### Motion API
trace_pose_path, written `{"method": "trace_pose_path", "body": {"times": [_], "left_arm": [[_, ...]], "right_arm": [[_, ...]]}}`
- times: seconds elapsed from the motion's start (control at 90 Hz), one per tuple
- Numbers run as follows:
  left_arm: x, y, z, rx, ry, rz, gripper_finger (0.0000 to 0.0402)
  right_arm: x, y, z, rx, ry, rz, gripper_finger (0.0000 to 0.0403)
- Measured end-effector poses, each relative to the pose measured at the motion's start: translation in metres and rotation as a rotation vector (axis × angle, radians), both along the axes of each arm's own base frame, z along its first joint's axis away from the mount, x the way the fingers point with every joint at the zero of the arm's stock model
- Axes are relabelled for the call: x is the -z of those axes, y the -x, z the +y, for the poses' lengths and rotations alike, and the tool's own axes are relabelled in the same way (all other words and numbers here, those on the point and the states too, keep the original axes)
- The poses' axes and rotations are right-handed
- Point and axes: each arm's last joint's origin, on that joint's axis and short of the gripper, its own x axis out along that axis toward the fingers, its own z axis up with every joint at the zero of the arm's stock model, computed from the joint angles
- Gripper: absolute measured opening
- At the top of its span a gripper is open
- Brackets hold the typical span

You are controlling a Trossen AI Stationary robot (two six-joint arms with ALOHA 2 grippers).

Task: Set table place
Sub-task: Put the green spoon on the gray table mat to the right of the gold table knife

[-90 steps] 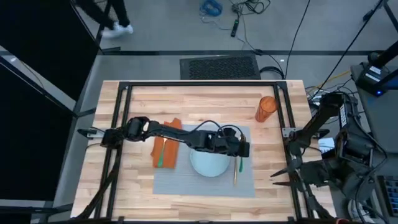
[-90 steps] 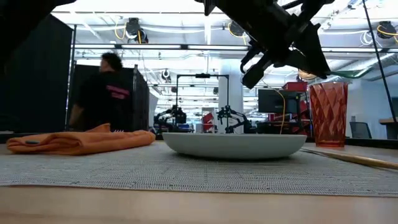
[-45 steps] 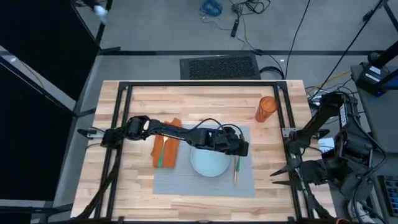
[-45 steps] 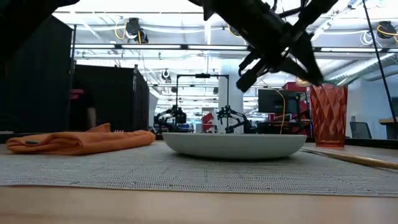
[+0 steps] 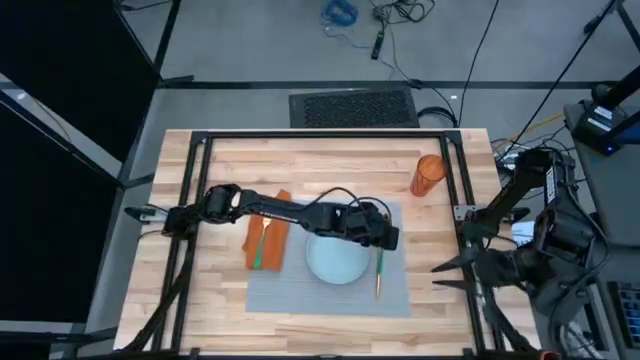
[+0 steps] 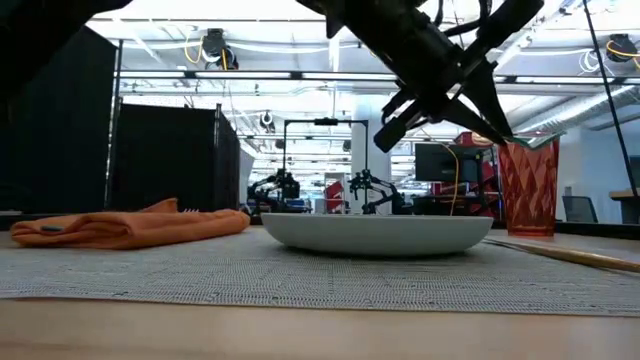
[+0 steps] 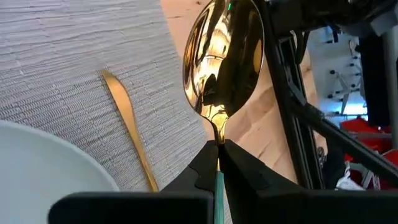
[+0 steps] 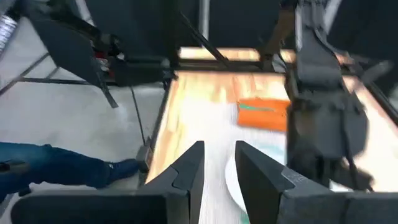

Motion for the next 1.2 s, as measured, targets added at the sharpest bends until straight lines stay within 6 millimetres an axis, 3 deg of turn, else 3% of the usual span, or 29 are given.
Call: {"method": "trace_pose_path", "body": {"times": [0.167,0.356,0.556,0.711,0.856,1.033,1.2], "left_arm": [[0.000,-0.001,0.006,0.016,-0.025,-0.001,0.0000],[-0.002,-0.002,0.013,0.045,-0.086,-0.018,0.0000],[-0.028,0.008,0.030,0.061,-0.202,-0.016,0.0000],[-0.064,0.020,0.050,0.040,-0.283,-0.068,0.0000],[-0.090,0.035,0.052,0.033,-0.342,-0.077,0.0000],[-0.103,0.042,0.040,0.057,-0.372,-0.092,0.0000],[-0.103,0.042,0.028,0.093,-0.387,-0.105,0.0000]], "right_arm": [[0.022,-0.003,-0.005,0.166,0.016,0.081,0.0075],[0.067,-0.031,-0.017,0.363,0.020,0.194,0.0075],[0.108,-0.055,-0.022,0.426,-0.041,0.218,0.0075],[0.112,-0.052,-0.029,0.441,-0.128,0.133,0.0075],[0.109,-0.041,-0.045,0.509,-0.199,0.014,0.0075],[0.114,-0.031,-0.067,0.573,-0.246,-0.059,0.0075],[0.130,-0.032,-0.085,0.633,-0.284,-0.108,0.0075]]}}
